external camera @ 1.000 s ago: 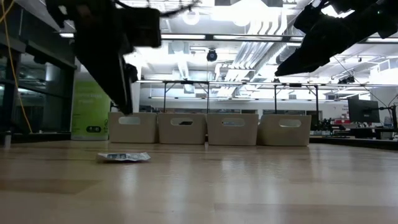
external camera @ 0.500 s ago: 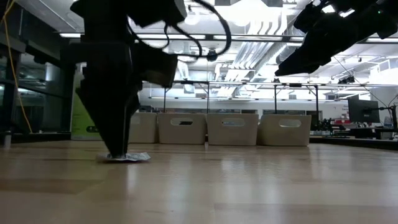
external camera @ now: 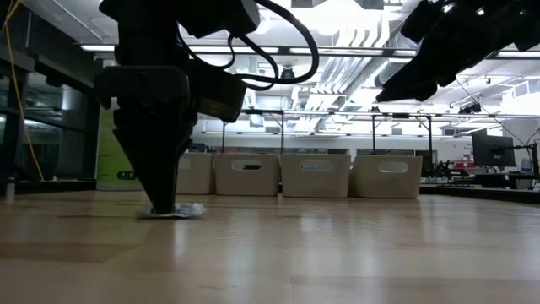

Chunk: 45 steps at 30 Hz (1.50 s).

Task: Pick & Place First Aid Supplies
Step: Put the towelette pack into the middle right gray bin

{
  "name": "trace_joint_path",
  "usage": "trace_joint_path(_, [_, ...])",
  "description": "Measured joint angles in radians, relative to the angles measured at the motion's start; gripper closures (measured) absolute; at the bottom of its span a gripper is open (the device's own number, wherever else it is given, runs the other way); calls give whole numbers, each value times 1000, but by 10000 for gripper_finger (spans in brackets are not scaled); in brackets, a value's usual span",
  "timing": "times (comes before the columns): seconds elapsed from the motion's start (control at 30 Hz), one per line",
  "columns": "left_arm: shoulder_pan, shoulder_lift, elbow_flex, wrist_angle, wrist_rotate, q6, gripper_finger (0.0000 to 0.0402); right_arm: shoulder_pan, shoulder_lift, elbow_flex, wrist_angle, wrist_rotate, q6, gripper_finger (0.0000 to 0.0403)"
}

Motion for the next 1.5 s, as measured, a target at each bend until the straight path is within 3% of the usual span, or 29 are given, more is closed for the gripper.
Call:
trace_joint_path(0.23, [-2, 7, 6, -2, -23, -4, 393, 57, 0, 0, -1, 11, 37, 182])
trace_joint_path(0.37, [-2, 13, 41, -18, -49, 48, 394, 91, 0, 0, -1, 24, 52, 181])
trace_joint_path(0.63, [1, 25, 222, -129, -279, 199, 399, 154, 0, 1, -44, 62, 56, 184])
trace_joint_path(0.9, [52, 19, 346, -137, -494, 349, 400, 215, 0, 1, -107, 244, 101, 185])
trace_joint_path(1.1, [131, 18, 395, -72, -625, 479, 401, 243, 0, 1, -106, 290, 114, 185])
trace_joint_path(1.33, [255, 17, 415, 64, -652, 635, 401, 247, 0, 1, -106, 292, 122, 185])
trace_joint_path(1.5, [345, 16, 415, 139, -591, 730, 402, 247, 0, 1, -105, 294, 120, 185])
